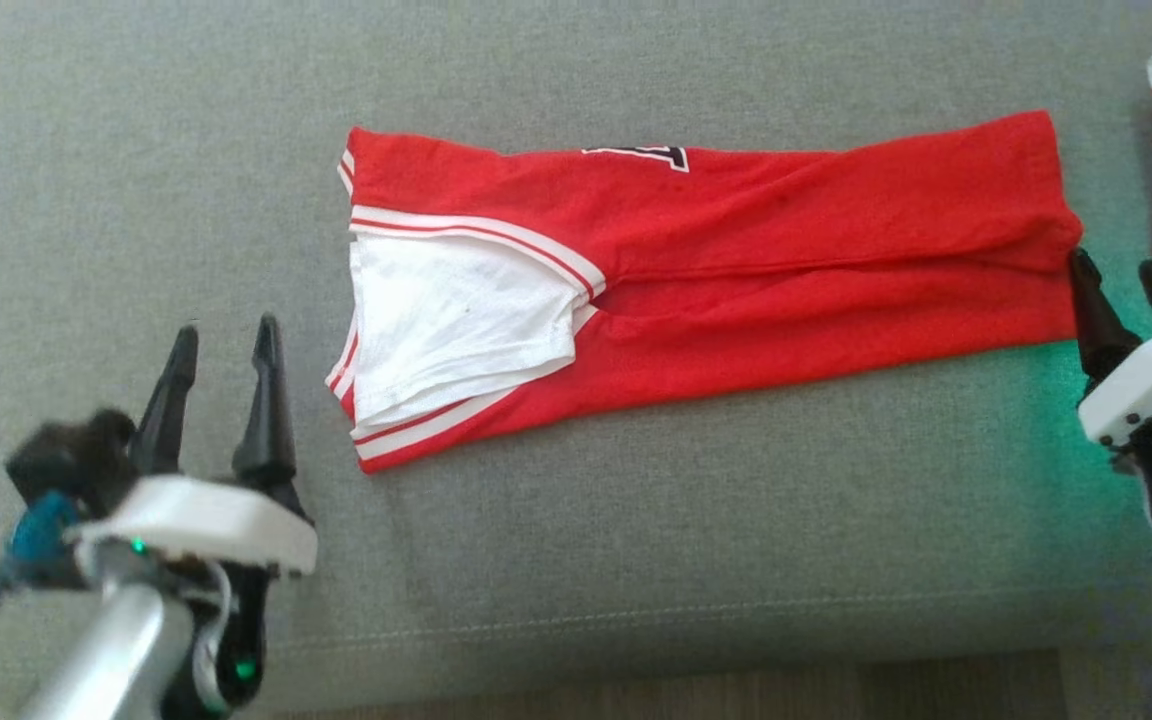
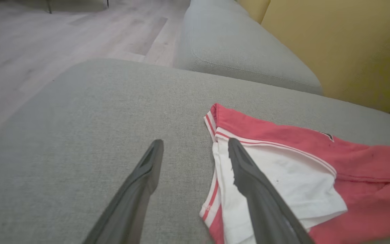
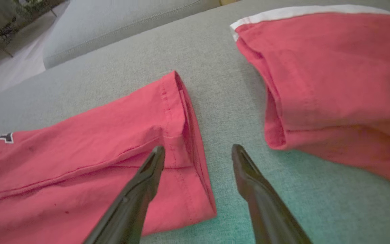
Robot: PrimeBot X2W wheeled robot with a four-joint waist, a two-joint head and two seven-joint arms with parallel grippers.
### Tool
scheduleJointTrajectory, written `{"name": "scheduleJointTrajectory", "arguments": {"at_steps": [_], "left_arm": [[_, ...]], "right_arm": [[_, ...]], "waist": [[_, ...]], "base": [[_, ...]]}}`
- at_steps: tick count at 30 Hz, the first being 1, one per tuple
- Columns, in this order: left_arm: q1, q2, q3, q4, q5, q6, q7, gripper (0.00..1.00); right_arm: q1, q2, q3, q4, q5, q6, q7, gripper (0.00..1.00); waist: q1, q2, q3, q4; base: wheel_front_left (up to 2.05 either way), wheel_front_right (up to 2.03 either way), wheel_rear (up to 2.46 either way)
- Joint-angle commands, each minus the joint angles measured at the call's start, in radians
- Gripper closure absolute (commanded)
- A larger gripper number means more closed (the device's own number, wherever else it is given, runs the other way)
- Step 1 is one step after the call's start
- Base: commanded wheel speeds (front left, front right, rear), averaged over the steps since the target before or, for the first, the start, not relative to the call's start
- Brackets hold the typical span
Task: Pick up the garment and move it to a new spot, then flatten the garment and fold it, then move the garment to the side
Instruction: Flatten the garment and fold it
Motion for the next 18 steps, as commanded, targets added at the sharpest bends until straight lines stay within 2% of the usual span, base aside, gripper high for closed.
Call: {"name": "scheduleJointTrajectory", "arguments": {"at_steps": [1, 5, 9, 13, 18], "left_arm": [[0.007, 0.01, 0.06, -0.035, 0.05, 0.009, -0.012, 0.0], [0.074, -0.043, 0.101, -0.053, 0.252, 0.04, -0.012, 0.0], [0.121, -0.107, 0.103, -0.057, 0.364, 0.04, -0.012, 0.0], [0.147, -0.181, 0.081, -0.047, 0.43, 0.007, -0.012, 0.0], [0.152, -0.238, 0.073, -0.018, 0.465, -0.038, -0.012, 0.0]], "right_arm": [[-0.017, 0.011, 0.004, -0.025, 0.007, 0.0, -0.014, 0.0], [-0.057, 0.05, -0.039, 0.027, 0.019, 0.0, -0.036, 0.0], [-0.107, 0.067, -0.065, 0.093, -0.003, 0.0, -0.06, 0.0], [-0.156, 0.059, -0.117, 0.193, -0.139, 0.0, -0.074, 0.0], [-0.188, 0.048, -0.167, 0.296, -0.266, 0.0, -0.04, 0.0]], "waist": [[0.0, 0.0, -0.009, -0.001], [0.0, 0.0, -0.026, 0.009], [0.0, 0.0, -0.039, 0.032], [0.0, 0.0, -0.044, 0.061], [0.0, 0.0, -0.049, 0.089]], "base": [[0.0, 0.0, 0.0], [0.0, 0.0, 0.0], [0.0, 0.0, 0.0], [0.0, 0.0, 0.0], [0.0, 0.0, 0.0]]}}
